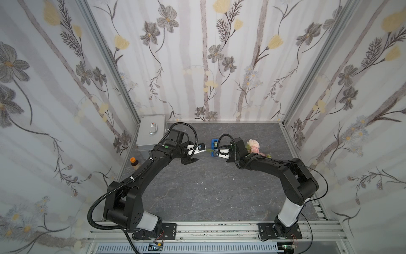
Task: Wrap bouquets with tape
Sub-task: Wrap the tape around the bouquet.
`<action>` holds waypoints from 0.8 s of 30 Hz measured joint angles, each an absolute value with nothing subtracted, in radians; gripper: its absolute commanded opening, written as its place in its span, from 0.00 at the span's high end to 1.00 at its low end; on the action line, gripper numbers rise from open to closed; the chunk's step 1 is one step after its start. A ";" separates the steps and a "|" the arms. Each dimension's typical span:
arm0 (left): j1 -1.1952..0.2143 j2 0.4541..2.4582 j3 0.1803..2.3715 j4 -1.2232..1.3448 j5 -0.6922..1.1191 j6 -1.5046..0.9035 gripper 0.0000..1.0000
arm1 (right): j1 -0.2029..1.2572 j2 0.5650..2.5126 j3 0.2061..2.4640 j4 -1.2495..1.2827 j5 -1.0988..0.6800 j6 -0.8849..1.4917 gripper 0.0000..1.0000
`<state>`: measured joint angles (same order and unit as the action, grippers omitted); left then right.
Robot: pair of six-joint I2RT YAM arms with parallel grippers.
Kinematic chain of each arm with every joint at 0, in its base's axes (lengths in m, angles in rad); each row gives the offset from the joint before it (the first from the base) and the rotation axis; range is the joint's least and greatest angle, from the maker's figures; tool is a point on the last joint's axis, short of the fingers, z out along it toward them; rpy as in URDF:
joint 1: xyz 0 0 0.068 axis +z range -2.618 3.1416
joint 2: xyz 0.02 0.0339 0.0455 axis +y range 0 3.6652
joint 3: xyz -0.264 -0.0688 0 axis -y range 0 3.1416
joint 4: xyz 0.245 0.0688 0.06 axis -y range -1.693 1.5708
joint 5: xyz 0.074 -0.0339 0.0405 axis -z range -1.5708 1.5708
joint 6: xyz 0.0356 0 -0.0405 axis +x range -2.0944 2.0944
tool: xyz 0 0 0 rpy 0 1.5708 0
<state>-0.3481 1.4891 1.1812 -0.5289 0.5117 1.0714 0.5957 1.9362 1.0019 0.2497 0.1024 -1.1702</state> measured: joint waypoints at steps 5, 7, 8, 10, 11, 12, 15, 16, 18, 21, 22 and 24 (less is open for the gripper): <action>-0.341 1.574 1.261 -0.682 0.541 1.073 0.33 | 0.626 1.920 0.916 0.405 0.196 -1.232 1.00; -0.342 1.589 1.277 -0.717 0.543 1.073 0.32 | 0.636 1.920 0.895 0.455 0.230 -1.256 1.00; -0.342 1.594 1.284 -0.727 0.543 1.074 0.32 | 0.642 1.921 0.886 0.482 0.246 -1.271 1.00; -0.342 1.603 1.299 -0.736 0.542 1.076 0.32 | 0.651 1.927 0.873 0.527 0.267 -1.293 1.00; -0.343 1.608 1.304 -0.735 0.535 1.077 0.32 | 0.655 1.930 0.867 0.548 0.271 -1.305 1.00; -0.345 1.612 1.308 -0.731 0.527 1.077 0.32 | 0.659 1.934 0.862 0.564 0.279 -1.316 1.00; -0.350 1.618 1.314 -0.723 0.502 1.082 0.31 | 0.667 1.951 0.854 0.615 0.300 -1.346 1.00; -0.350 1.618 1.317 -0.721 0.498 1.084 0.30 | 0.667 1.958 0.851 0.630 0.306 -1.355 1.00; -0.352 1.626 1.333 -0.714 0.498 1.084 0.30 | 0.670 1.971 0.840 0.667 0.319 -1.377 1.00; -0.356 1.681 1.377 -0.720 0.496 1.093 0.30 | 0.676 1.982 0.822 0.722 0.338 -1.411 1.00; -0.359 1.703 1.393 -0.728 0.492 1.095 0.30 | 0.678 1.984 0.817 0.741 0.343 -1.421 1.00; -0.368 1.757 1.428 -0.749 0.487 1.101 0.30 | 0.679 1.984 0.800 0.785 0.349 -1.447 1.00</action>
